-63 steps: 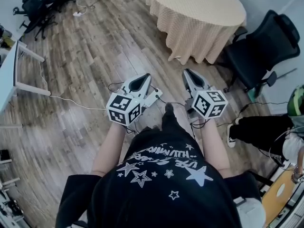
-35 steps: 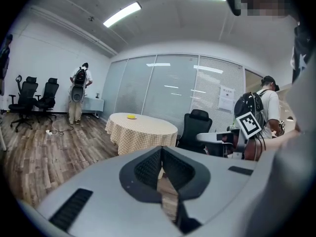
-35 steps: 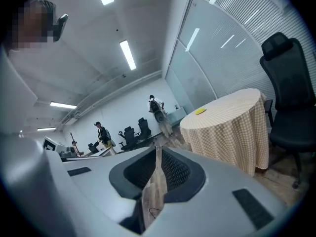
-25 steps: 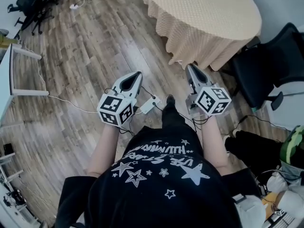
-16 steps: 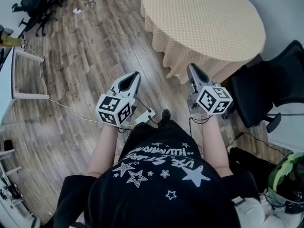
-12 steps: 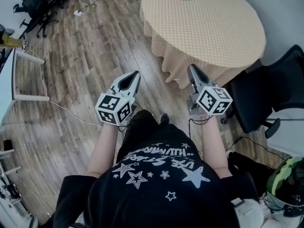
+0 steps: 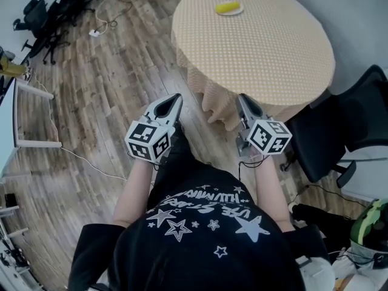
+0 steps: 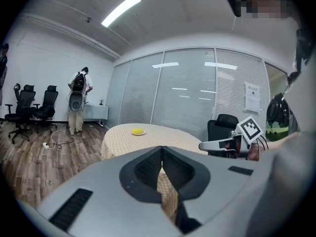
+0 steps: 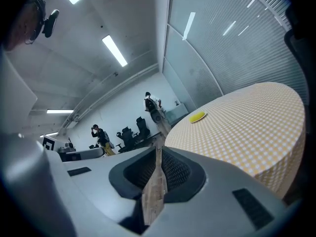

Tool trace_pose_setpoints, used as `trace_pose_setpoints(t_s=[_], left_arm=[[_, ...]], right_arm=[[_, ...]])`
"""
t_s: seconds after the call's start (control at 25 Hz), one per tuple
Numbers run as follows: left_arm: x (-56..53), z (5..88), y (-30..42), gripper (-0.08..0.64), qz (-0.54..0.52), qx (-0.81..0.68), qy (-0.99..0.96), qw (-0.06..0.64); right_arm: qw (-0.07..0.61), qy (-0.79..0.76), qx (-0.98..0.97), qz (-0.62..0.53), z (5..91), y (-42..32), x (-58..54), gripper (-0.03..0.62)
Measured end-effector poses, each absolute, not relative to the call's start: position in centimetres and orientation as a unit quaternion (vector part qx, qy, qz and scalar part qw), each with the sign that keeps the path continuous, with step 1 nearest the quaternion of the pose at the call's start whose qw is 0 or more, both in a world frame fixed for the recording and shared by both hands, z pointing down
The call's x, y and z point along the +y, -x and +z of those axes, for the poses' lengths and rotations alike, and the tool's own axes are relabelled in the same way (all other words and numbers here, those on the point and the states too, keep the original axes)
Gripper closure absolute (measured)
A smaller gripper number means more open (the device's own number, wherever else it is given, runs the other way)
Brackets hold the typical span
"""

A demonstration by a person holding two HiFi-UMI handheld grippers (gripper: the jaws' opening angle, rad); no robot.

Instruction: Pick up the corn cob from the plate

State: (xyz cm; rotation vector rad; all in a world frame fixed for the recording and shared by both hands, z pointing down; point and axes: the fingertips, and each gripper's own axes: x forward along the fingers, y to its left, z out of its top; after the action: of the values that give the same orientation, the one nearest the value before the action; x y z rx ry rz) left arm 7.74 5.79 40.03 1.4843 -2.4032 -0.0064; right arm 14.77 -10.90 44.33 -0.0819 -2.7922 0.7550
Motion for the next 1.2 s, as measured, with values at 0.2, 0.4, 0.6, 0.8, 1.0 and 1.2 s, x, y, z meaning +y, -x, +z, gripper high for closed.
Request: trace_pose_setpoints(t_s=[0.2,0.4,0.6,0.8,1.0,1.2], left_arm=[[3.6,41.2,-2.7,0.552,-0.007,-0.824,-0.543,0.161],[2.0,40.8,4.2,0.552,-0.004,-0.814,-0.559,0.156],[1.7,40.6,10.7,0.552,-0.011,-0.798,-0.580,0.163],[0.7,39.8,16.4,0.552,-0.007,-0.781,-0.605,0.154],[-0.1,41.0,20.9,0.552,-0.004,-0.759,-0.629,0.170],[-1.8,42.3,23.7,0.552,0.010,-0.736,-0.652,0.182]], right_arm=[[0.122,-0.012,-0.957,0.264,45.5,-10.8,-13.4,0.540],[0.120,-0.035,-0.956,0.265,45.3,-4.5,-15.3,0.540],[0.116,-0.067,-0.955,0.265,44.3,1.0,-15.5,0.540],[0.108,-0.097,-0.954,0.262,43.5,6.1,-16.4,0.540],[0.111,-0.124,-0.949,0.267,44.3,10.4,-16.7,0.540],[0.110,-0.145,-0.944,0.274,45.2,12.8,-16.9,0.540]])
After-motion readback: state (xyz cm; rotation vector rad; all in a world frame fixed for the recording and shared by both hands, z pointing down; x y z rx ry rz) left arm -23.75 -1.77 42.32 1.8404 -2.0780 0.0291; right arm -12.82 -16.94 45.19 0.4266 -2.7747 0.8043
